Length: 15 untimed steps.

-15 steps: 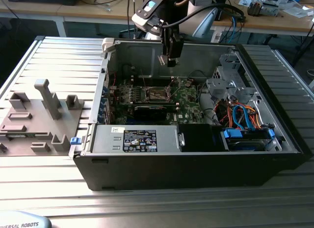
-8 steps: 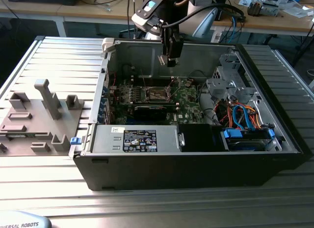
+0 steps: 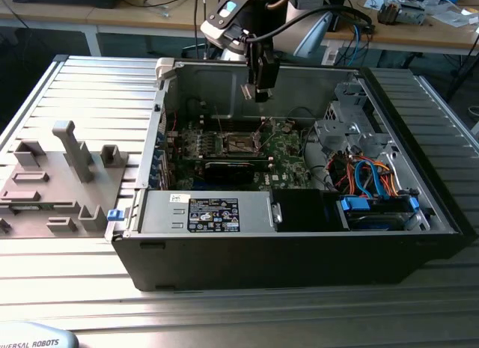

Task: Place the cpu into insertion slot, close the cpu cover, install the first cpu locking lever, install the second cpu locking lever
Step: 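Place the cpu into insertion slot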

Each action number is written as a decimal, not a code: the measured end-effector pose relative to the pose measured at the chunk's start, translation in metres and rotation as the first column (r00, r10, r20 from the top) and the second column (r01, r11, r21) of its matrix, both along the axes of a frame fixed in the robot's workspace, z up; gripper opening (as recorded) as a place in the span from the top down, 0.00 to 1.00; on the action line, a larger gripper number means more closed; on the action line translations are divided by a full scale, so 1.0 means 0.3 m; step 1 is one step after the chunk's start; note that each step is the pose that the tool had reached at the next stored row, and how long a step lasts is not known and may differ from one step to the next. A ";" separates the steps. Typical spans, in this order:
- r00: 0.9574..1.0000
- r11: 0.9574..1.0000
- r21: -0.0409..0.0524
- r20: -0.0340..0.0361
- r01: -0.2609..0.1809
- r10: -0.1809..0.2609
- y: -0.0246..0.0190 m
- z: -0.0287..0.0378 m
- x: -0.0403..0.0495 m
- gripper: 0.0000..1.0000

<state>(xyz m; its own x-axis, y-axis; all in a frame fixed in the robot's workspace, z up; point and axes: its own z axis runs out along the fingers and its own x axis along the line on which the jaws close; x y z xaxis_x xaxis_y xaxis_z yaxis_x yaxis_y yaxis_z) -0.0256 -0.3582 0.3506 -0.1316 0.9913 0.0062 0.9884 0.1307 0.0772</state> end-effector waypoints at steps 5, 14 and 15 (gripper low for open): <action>1.000 1.000 0.000 0.000 0.004 -0.004 0.000 0.000 0.000 0.46; 1.000 1.000 0.000 0.000 0.013 -0.013 0.000 0.000 0.000 0.46; 1.000 1.000 0.000 0.000 0.015 -0.015 0.000 0.000 0.000 0.46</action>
